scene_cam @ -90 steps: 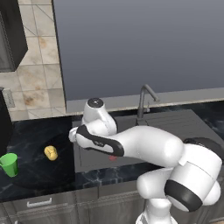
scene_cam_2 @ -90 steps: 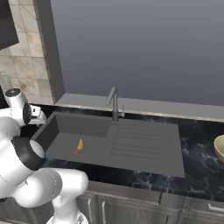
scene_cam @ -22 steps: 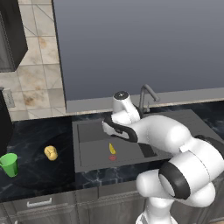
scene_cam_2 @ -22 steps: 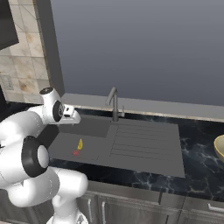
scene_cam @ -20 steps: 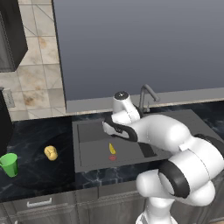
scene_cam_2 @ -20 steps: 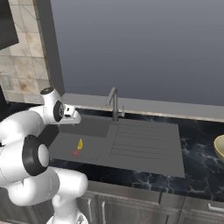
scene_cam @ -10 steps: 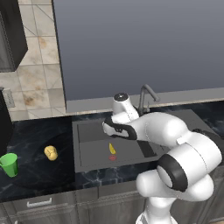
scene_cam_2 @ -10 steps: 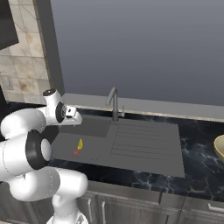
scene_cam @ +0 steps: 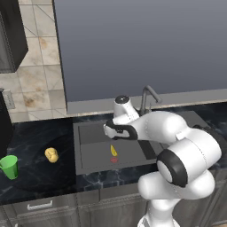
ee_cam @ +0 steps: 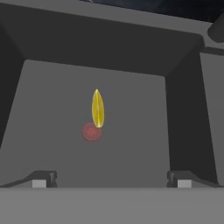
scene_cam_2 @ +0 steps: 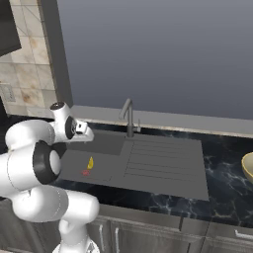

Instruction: Remove the lemon wedge and potato from the sink. Then move the bowl and cup from the counter to the sink for washing.

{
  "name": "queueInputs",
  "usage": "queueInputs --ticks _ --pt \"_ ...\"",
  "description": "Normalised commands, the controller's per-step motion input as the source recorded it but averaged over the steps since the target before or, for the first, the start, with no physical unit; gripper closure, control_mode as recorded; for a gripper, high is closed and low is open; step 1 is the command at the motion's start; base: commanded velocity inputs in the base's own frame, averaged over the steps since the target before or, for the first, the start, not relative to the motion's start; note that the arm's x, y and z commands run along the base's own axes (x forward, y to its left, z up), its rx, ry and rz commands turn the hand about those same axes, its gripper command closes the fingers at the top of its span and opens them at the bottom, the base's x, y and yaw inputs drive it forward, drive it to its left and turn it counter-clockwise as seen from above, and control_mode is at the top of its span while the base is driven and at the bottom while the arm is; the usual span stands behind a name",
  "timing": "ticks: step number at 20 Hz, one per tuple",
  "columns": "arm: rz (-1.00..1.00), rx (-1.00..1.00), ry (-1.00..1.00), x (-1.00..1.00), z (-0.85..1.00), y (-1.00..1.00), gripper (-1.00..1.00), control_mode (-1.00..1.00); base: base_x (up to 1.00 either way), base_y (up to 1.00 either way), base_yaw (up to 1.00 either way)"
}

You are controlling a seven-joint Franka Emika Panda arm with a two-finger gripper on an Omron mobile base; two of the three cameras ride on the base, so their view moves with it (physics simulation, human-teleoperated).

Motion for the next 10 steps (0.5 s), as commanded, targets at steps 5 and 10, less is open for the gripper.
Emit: queueInputs --ticks 5,10 --pt "0.00 0.01 0.00 0.07 -0.09 0.00 -1.00 -1.00 0.00 0.00 0.00" --pt "0.00 0.03 0.02 0.10 -0.08 0.00 -1.00 -1.00 0.00 0.00 0.00"
